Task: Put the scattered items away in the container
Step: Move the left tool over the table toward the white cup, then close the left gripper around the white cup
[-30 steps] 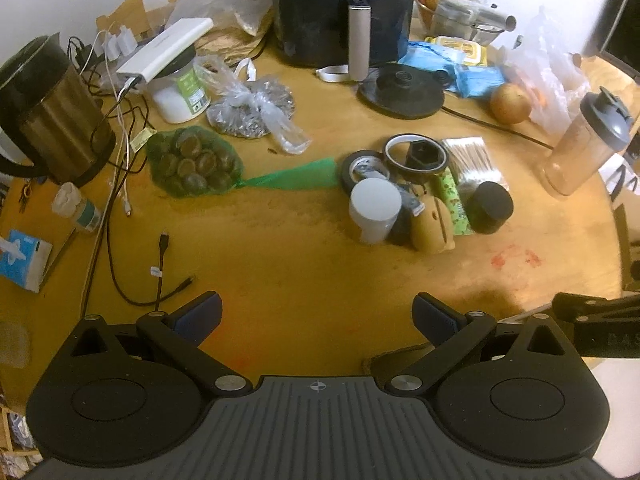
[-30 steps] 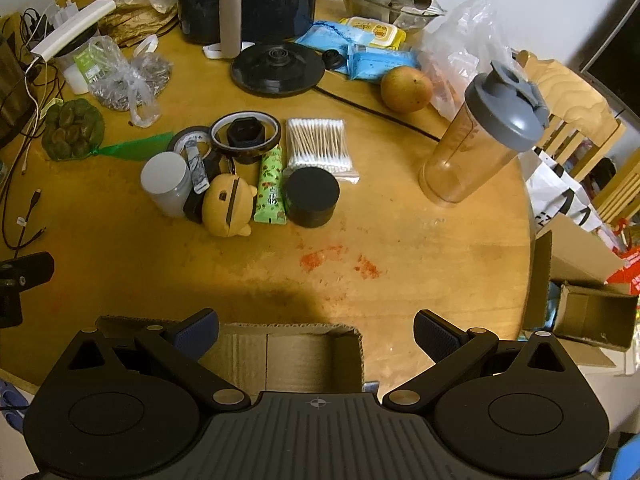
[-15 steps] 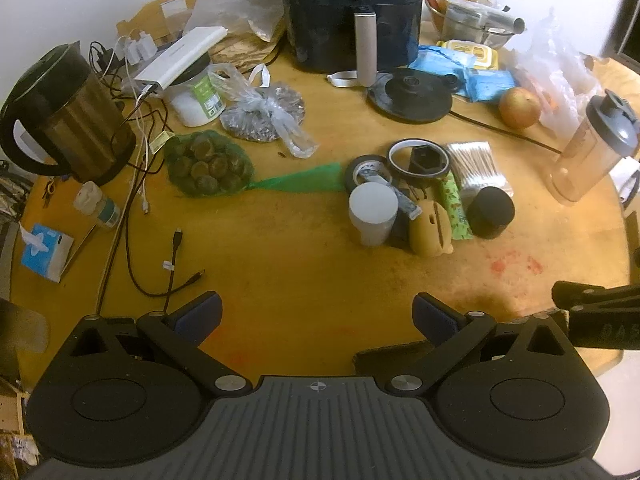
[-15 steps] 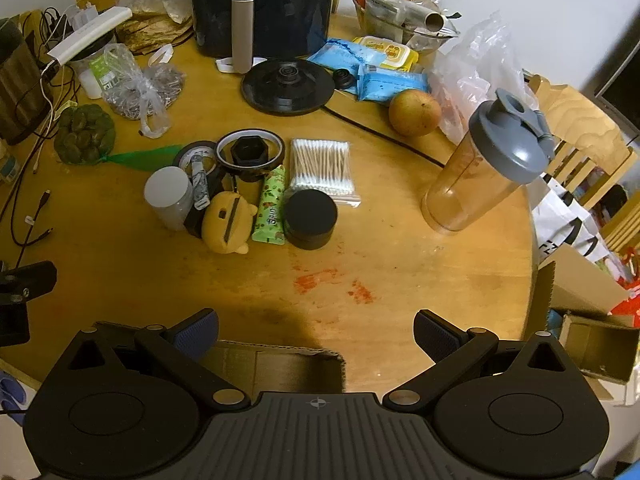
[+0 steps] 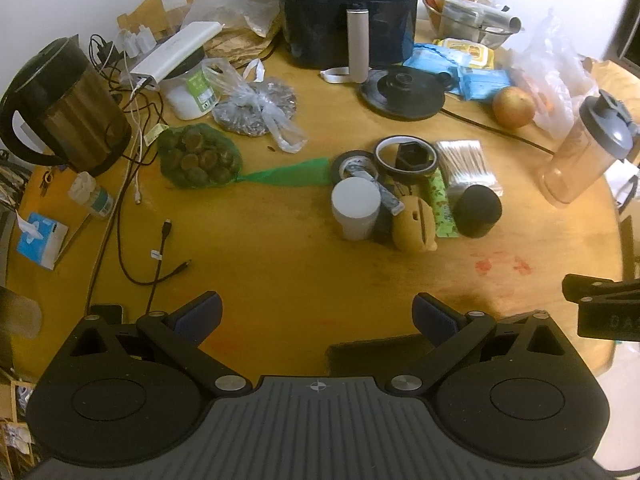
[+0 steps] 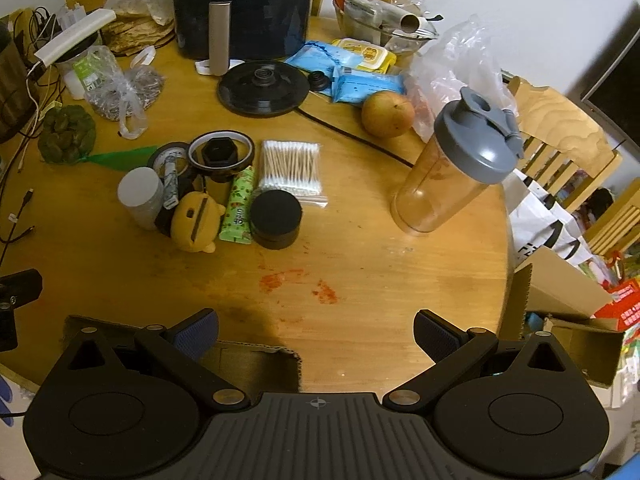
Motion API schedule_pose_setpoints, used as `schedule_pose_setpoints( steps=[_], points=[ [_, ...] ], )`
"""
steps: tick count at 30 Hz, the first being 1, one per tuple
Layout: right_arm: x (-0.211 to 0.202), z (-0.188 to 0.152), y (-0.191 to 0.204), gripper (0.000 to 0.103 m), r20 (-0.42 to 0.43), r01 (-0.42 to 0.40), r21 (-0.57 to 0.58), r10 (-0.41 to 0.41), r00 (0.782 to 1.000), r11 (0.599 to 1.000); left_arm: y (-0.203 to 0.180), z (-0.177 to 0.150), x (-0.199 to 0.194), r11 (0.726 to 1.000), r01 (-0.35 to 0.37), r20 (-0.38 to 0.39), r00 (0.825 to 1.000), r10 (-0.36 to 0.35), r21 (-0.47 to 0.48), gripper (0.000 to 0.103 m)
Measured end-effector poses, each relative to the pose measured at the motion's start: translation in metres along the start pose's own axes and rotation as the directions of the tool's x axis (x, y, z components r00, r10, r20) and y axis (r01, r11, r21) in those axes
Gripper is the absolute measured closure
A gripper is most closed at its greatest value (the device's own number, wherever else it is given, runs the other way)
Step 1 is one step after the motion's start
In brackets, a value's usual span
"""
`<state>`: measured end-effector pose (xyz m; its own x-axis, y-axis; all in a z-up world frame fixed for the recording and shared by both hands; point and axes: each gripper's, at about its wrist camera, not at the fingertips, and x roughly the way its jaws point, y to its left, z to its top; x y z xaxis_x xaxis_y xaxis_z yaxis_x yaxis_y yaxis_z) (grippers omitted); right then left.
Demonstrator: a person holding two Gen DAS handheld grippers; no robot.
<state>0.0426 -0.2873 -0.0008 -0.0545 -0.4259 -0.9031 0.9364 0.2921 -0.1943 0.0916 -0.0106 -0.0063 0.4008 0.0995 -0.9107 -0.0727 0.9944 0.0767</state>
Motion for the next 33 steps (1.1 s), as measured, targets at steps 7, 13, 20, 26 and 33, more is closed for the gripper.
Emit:
schedule_pose_setpoints(
  steps=[7,13,20,26,33],
  points=[
    [0.000,-0.001,-0.008,0.000,-0.006,0.023,0.017,-0.022,1.000,1.000,-0.002,0.003,0.004,1.000,0.025,-0.001,1.000,-0.025,-0.011,0.000],
    [0.002,-0.002,-0.014,0.000,-0.017,0.036,0.041,-0.035,0.999,0.999,-0.002,0.007,0.008,0.999,0.043,0.008,0.999,-0.042,-0.013,0.000],
    [0.005,-0.005,-0.018,0.000,-0.033,0.036,0.070,-0.034,0.999,0.997,-0.003,0.011,0.015,0.998,0.067,0.020,0.998,-0.067,-0.004,0.000],
    [0.016,-0.012,-0.022,0.000,-0.045,0.020,0.088,-0.016,0.999,0.996,-0.001,0.016,0.023,0.996,0.086,0.078,0.993,-0.087,0.018,0.000],
    [0.023,-0.025,-0.032,0.000,-0.037,-0.030,0.146,0.036,0.999,0.989,-0.003,0.025,0.047,0.992,0.112,0.131,0.984,-0.118,0.054,0.000]
  ],
)
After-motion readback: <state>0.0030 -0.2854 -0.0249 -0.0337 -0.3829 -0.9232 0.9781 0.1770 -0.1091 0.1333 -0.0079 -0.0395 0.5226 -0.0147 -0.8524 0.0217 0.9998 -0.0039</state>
